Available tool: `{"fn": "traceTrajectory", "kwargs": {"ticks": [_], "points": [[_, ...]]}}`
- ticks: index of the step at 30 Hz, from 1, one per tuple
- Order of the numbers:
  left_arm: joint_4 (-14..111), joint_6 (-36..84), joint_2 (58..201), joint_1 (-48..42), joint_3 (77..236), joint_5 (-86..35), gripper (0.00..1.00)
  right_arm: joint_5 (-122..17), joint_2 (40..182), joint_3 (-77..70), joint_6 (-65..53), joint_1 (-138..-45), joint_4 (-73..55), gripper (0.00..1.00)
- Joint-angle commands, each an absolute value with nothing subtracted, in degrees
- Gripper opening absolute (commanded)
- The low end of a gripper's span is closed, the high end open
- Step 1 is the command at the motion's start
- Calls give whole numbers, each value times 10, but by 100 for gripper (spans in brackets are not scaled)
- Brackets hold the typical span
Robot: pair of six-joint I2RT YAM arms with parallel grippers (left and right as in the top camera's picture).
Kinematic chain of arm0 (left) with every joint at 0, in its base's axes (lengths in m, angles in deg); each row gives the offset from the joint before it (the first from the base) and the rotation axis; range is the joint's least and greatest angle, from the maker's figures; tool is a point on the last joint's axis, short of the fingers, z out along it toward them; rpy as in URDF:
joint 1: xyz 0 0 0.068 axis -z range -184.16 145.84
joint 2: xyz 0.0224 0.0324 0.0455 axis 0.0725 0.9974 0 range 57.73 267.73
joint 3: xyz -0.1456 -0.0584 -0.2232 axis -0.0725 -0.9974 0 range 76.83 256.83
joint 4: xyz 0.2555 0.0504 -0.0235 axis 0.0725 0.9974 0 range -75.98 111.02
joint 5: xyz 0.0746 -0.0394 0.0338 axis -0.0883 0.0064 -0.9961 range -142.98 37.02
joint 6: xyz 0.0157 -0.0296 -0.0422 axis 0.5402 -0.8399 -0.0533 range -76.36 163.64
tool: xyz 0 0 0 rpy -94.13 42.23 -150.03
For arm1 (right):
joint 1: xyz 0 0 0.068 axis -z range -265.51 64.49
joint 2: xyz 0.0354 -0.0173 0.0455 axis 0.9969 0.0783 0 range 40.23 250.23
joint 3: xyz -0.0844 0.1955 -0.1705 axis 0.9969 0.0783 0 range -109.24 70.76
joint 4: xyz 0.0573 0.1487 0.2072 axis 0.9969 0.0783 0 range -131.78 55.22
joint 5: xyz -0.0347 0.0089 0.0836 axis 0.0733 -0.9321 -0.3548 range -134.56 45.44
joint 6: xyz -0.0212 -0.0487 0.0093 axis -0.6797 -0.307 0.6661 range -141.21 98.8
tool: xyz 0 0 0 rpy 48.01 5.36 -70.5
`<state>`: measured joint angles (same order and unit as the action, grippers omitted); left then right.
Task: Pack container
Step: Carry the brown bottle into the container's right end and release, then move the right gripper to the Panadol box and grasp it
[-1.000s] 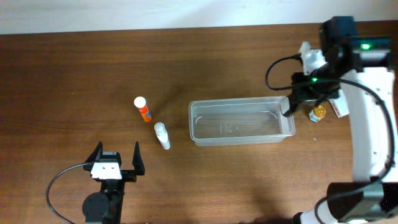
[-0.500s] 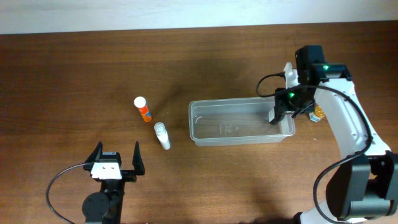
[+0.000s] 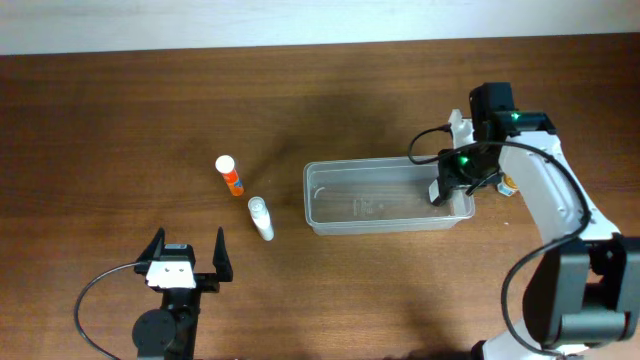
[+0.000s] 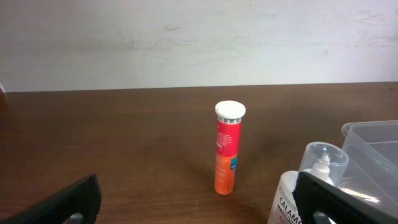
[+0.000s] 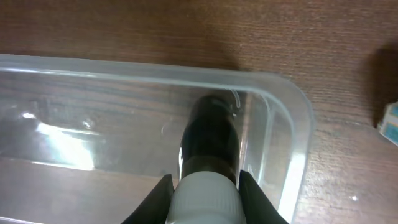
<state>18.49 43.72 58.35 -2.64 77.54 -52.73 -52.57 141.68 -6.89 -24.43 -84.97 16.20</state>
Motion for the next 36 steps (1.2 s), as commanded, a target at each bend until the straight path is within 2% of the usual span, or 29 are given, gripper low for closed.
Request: {"fn": "traceTrajectory", "kwargs": {"ticks": [1,7,14,15,21,22,23,24,29,36], "points": [[187,446,581,-29,773,-519,100,-529,1428,-69,-255,-855,154,24],[187,446,581,-29,773,-519,99,-529,1428,-69,-255,-855,140,26],[187,446,581,-29,773,-519,99,-520,1428,-94,-255,-855,142,38],[187,446,581,-29,773,-519,99,-518,1428,-114,-255,-855,157,42],[187,446,581,-29,773,-519,99,-514,1428,-245,-255,-855,254,47],[187,446,581,-29,773,-519,99,-514,1428,-296,-255,-854,285,52],[187,446,581,-29,773,-519,99,-514,1428,-358,-266,-849,316,64],[187,446,581,-29,773,-519,99,-513,1428,-384,-270,-844,326,66],[187,446,581,-29,773,-519,99,-482,1428,-495,-309,-780,372,70],[187,446,581,-29,773,-519,99,-501,1451,-463,-399,-650,375,74]]}}
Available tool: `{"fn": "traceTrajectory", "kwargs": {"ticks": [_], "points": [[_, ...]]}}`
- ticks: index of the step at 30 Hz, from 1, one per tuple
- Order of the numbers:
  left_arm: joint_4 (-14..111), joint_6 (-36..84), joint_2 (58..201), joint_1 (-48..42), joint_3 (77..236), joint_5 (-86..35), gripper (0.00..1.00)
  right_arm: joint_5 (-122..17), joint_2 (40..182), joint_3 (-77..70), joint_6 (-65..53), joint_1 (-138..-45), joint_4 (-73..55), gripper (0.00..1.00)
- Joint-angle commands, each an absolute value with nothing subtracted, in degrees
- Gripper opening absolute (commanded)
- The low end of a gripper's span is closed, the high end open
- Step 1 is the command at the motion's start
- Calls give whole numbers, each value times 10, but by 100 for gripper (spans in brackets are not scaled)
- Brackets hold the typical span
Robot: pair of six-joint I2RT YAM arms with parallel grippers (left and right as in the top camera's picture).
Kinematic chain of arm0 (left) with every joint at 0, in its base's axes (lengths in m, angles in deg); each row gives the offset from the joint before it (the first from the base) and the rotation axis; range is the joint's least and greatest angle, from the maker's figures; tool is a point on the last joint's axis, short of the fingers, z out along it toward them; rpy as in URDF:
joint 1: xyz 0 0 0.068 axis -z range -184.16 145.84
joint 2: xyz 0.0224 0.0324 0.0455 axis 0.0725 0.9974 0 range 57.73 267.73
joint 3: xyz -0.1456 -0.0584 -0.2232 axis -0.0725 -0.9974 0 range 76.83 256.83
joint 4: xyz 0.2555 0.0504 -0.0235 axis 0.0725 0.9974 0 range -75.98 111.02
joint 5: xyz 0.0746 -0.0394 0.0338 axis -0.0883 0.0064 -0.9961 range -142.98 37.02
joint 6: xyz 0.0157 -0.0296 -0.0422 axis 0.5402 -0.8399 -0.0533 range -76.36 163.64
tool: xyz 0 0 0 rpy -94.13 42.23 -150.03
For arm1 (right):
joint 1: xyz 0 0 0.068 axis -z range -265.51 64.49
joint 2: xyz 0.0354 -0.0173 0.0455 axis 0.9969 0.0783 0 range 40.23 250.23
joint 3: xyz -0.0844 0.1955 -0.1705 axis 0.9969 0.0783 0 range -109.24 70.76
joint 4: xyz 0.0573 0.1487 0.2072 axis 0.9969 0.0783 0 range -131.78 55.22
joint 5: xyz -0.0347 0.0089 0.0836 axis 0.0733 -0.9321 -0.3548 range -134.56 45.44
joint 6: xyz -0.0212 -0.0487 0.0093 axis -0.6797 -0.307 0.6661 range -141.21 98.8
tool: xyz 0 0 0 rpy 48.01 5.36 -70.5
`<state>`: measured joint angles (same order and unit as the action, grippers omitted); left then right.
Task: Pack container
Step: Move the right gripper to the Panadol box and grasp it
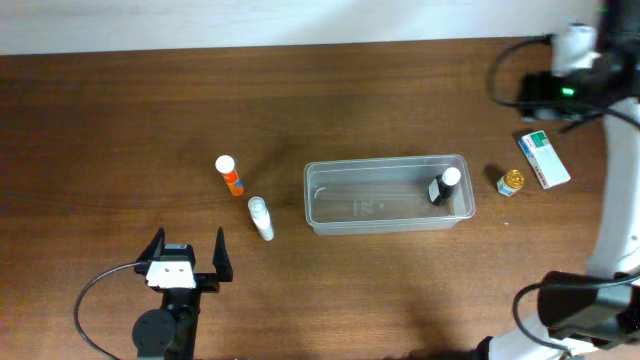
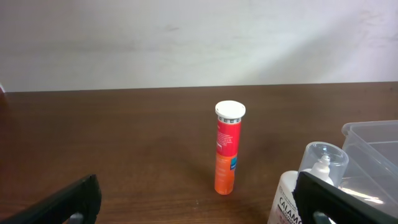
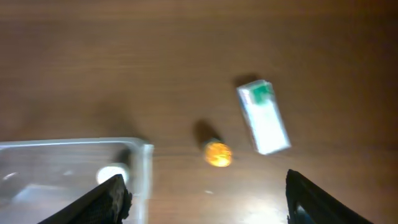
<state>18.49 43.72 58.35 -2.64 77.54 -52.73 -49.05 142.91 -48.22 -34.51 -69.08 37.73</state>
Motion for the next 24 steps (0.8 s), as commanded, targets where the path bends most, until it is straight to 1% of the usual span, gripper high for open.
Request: {"fn": "traceTrajectory", "kwargs": {"ticks": [1,3,5,9,11,16,20,22,24], "points": [[187,446,581,-29,773,-519,99,-512,1459,-459,-413,-639,372,74],[187,446,581,-29,773,-519,99,-525,1486,-448,-435,-618,352,75],[187,446,581,-29,773,-519,99,-516,1519,-445,-441,-607,333,79],[187,446,581,-29,773,-519,99,-513,1609,-445,-488,-596,303,87],[187,446,581,-29,773,-519,100,-510,1642,-445,-505,-592,297,89],[187,446,581,-29,773,-519,99,-465,1720,-446,-512,-583,269,89],[187,446,581,-29,773,-519,99,-462,1742,-446,-525,-572,247,89],[187,446,581,-29,773,-519,99,-465,1747,-446,-541,-564,238,93],[187,446,581,-29,773,-519,99,-476,1749,-446,-559,-562,238,94]]}}
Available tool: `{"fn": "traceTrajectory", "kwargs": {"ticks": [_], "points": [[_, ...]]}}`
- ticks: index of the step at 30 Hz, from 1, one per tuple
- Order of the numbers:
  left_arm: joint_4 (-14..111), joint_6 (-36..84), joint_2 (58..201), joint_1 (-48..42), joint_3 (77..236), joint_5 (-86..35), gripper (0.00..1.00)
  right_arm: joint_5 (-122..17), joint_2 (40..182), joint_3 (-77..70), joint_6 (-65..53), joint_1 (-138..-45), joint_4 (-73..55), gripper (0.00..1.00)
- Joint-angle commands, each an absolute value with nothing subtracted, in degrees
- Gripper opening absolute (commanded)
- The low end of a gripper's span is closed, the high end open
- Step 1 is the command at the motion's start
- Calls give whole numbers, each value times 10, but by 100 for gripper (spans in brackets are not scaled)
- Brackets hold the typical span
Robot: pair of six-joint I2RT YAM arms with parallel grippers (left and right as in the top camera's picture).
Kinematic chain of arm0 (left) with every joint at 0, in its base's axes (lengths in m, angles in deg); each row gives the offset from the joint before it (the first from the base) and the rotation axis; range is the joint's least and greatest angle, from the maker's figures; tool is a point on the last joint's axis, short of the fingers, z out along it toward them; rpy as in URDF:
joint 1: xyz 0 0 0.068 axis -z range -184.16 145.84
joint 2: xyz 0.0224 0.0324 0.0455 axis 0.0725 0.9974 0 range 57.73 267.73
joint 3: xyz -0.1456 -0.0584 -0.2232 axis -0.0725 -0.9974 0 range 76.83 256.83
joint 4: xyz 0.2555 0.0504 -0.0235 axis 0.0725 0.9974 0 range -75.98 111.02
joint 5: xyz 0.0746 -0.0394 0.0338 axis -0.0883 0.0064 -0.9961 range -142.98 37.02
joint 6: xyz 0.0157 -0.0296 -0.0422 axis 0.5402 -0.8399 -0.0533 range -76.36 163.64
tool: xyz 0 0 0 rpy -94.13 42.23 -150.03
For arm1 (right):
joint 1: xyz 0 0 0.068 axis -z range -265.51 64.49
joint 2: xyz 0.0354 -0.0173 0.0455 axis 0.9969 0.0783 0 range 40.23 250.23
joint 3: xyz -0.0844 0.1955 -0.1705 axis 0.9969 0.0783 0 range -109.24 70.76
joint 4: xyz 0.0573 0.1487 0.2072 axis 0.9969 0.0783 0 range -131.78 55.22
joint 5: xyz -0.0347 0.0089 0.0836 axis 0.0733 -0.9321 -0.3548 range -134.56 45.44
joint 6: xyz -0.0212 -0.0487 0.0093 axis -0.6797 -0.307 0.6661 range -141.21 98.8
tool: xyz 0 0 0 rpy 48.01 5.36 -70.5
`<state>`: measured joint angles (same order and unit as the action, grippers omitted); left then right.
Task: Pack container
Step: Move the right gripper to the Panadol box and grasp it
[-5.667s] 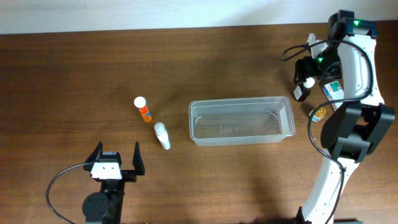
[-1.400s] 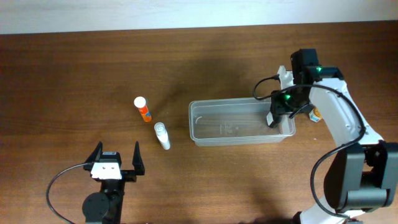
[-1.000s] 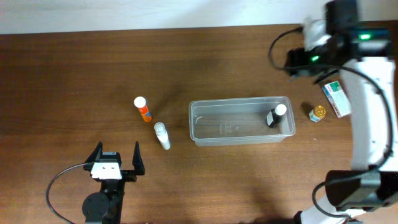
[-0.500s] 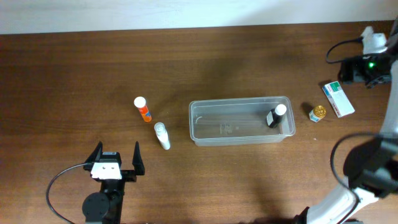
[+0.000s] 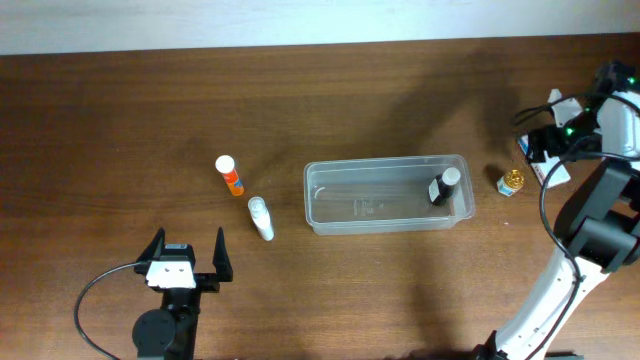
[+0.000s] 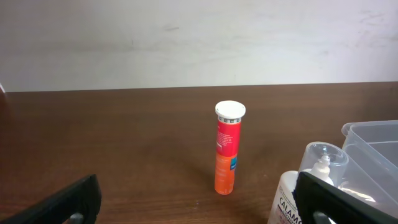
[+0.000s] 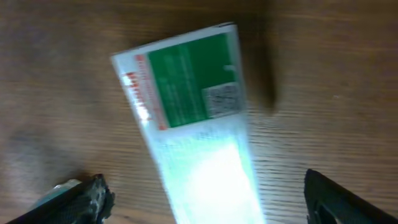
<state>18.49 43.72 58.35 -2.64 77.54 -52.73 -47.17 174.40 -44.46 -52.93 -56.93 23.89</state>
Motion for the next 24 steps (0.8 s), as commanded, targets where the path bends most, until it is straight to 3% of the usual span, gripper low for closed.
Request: {"fn": "traceTrajectory", "kwargs": {"ticks": [1,15,18,22,24], "points": [[187,446,581,-29,773,-519,99,-482,1754,-446,-571,-561,238,94],[187,446,581,-29,773,-519,99,-496,1789,-445,-578,-563,237,88],[187,446,581,-29,773,-519,99,-503,1792,-445,-573,-563,237,79],[187,446,581,-29,773,-519,99,-503,1793,-447,-527,-563,234,56],[187,446,581,-29,773,-519,99,-503,1793,-455,-502,-563,240,56]]}}
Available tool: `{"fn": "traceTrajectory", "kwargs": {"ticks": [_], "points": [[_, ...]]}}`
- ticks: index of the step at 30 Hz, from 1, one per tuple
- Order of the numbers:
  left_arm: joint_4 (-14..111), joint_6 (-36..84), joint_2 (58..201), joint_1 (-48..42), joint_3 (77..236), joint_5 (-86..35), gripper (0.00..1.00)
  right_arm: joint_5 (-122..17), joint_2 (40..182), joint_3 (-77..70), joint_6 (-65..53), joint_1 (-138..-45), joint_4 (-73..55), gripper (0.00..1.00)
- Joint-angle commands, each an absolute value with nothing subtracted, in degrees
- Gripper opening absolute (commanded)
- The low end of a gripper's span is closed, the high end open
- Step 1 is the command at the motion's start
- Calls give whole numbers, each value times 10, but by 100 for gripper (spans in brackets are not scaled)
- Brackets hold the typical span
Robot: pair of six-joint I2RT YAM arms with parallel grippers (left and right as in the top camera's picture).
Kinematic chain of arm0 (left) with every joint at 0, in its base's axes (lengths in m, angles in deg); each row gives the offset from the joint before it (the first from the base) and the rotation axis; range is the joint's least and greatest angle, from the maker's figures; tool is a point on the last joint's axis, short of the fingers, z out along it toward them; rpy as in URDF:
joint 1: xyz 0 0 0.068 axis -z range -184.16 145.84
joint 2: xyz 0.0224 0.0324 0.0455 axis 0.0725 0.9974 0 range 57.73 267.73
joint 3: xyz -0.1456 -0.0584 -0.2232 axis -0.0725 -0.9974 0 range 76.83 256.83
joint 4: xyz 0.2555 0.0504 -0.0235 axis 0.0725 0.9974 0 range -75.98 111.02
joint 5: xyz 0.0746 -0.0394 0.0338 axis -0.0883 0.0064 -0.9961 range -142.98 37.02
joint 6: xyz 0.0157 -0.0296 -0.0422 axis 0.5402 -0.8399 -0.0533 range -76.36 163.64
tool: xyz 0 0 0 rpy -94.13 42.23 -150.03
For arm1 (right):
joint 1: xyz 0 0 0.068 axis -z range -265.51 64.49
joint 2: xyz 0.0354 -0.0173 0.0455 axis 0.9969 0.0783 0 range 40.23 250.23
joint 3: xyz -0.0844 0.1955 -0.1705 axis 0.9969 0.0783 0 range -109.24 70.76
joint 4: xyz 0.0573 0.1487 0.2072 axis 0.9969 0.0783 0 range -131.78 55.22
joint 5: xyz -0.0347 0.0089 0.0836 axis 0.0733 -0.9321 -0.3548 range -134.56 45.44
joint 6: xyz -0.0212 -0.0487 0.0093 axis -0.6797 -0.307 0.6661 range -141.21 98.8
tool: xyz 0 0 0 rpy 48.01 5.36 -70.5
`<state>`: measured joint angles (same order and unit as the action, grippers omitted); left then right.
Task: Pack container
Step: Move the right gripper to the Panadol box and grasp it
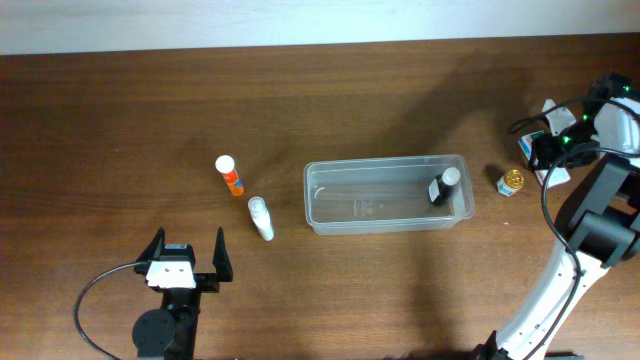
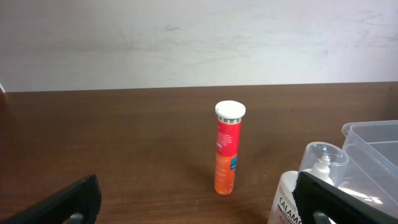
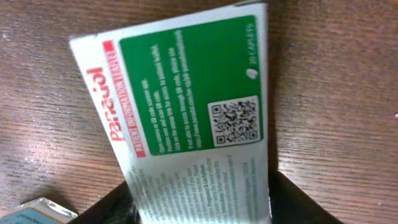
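Note:
The clear plastic container (image 1: 385,196) lies at mid-table with a black bottle with a white cap (image 1: 443,185) in its right end. At the far right my right gripper (image 1: 549,150) is down on a green and white Panadol box (image 3: 186,112) lying flat on the table, and its fingers (image 3: 292,205) press against the box's two long sides. An orange tube (image 2: 227,148) stands left of the container beside a white calamine bottle (image 2: 305,186). My left gripper (image 2: 199,205) is open near the front edge, holding nothing.
A small gold-capped item (image 1: 512,181) sits between the container and the right gripper. A corner of a pale blue object (image 3: 37,208) shows just beside the Panadol box. The table's right edge is close to the right arm.
The right gripper's fingers were wide apart on either side of the Panadol box; now they are closed in against its sides, and the camera is nearer to it. The left arm has not moved.
First my right gripper held the black bottle inside the container's right end. Then the bottle stood alone in the container and the gripper was open, high at the far right. It was then open low over the Panadol box, and is now shut on it.

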<state>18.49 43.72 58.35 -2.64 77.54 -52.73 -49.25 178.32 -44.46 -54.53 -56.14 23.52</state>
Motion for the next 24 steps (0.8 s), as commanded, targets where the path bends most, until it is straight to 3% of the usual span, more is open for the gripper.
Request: {"fn": "traceTrajectory", "kwargs": {"ticks": [1,3,10,12,19,24], "points": [[187,446,581,-29,773,-519,99,-503,1792,-462,-490,-563,247,56],[187,446,581,-29,773,-519,99,-503,1790,-483,-464,-563,265,54],[187,446,581,-29,773,-519,99,-506,1775,-558,-414,-563,331,31],[187,446,581,-29,773,-519,99,-503,1773,-563,-415,-563,340,35],[187,446,581,-29,773,-519,99,-530,1773,-562,-415,-563,341,28],[187,446,581,-29,773,-519,99,-572,1770,-562,-415,-563,349,32]]}}
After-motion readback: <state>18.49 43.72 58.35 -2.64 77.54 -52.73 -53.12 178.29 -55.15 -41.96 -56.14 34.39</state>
